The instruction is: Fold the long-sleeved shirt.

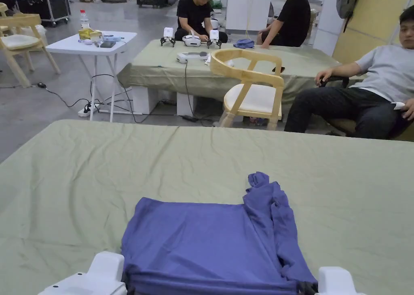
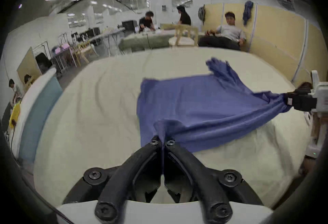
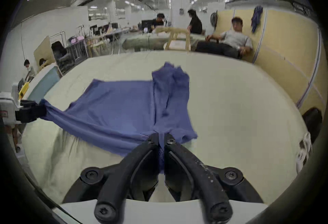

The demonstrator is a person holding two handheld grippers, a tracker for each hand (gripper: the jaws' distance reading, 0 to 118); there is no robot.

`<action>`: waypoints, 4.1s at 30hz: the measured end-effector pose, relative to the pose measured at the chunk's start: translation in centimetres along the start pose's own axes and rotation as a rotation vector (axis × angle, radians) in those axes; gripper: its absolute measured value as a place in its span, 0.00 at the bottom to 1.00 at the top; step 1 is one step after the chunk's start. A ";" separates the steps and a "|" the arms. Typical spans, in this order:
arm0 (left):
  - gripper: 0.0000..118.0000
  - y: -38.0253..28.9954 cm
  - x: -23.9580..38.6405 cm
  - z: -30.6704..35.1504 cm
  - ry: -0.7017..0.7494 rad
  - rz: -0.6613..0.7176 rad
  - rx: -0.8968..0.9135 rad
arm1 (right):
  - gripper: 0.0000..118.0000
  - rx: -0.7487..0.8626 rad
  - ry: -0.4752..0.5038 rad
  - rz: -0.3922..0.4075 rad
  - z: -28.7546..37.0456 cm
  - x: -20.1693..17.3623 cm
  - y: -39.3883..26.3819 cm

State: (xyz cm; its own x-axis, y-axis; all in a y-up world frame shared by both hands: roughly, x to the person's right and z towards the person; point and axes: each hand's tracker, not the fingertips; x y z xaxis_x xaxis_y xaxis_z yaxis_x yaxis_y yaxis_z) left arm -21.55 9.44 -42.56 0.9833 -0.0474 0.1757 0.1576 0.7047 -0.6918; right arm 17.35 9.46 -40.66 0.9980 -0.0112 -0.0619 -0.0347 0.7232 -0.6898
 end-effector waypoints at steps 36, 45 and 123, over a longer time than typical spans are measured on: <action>0.45 -1.9 6.8 12.7 -0.124 0.183 0.169 | 0.60 0.187 0.147 -0.065 12.7 -6.1 -0.9; 0.00 -3.7 7.3 10.5 -0.145 0.152 0.117 | 0.02 0.099 0.157 -0.064 9.7 -6.5 -4.6; 0.00 -3.4 5.2 7.7 -0.095 0.120 0.085 | 0.02 0.073 0.206 0.049 7.9 -6.0 -2.5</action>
State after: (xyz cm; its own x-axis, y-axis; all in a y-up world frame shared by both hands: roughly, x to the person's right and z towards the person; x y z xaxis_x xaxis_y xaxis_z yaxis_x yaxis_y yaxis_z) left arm -17.69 12.28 -33.87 0.9809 0.1050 0.1635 0.0273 0.7587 -0.6509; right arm 11.86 13.16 -32.87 0.9631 -0.1103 -0.2456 -0.0717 0.7743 -0.6288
